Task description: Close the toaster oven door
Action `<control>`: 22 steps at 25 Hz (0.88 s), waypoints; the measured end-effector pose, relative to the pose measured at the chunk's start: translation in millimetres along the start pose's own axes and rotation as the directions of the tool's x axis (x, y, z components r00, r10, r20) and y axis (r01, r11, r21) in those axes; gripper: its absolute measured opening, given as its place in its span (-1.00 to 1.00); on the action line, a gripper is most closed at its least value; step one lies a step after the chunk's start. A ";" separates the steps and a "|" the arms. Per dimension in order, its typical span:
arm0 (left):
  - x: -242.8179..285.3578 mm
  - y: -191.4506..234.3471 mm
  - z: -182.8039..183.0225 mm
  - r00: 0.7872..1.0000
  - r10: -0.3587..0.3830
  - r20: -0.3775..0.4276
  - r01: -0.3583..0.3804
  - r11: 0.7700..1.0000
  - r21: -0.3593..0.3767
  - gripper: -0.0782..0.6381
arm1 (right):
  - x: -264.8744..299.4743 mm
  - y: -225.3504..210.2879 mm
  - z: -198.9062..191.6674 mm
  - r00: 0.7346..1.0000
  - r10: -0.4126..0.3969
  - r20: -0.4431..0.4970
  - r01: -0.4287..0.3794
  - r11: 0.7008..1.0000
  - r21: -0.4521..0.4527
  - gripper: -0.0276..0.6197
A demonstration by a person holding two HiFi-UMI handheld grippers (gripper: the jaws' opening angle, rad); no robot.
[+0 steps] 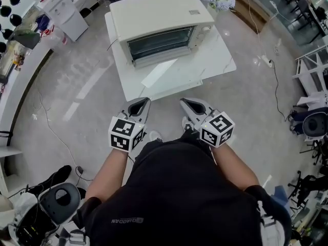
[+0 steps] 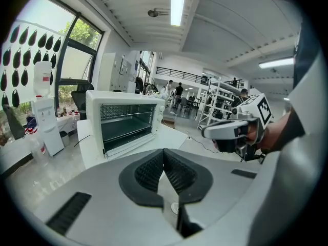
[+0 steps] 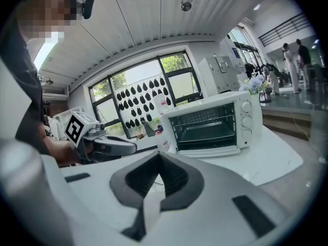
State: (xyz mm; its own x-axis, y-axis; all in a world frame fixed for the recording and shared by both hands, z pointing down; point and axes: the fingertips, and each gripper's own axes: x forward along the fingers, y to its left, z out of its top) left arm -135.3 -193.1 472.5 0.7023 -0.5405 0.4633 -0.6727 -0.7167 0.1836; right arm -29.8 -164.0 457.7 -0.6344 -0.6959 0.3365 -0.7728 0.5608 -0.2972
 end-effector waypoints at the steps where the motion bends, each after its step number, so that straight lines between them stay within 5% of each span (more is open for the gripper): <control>1: 2.3 0.9 1.6 1.000 0.005 0.001 -0.005 1.000 -0.001 -0.77 | 0.9 -3.7 2.4 1.000 0.001 0.001 -0.001 1.000 -0.004 -0.93; 22: 46.7 1.1 43.9 0.980 0.189 0.064 -0.184 0.980 -0.074 -0.77 | 14.6 -69.9 45.7 0.986 0.166 -0.027 -0.168 0.978 -0.122 -0.93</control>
State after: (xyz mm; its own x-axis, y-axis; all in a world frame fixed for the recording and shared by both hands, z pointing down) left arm -93.0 -238.5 456.2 0.5758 -0.6933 0.4333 -0.8060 -0.5702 0.1588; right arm 15.8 -233.9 442.6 -0.7539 -0.5811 0.3064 -0.6518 0.7199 -0.2385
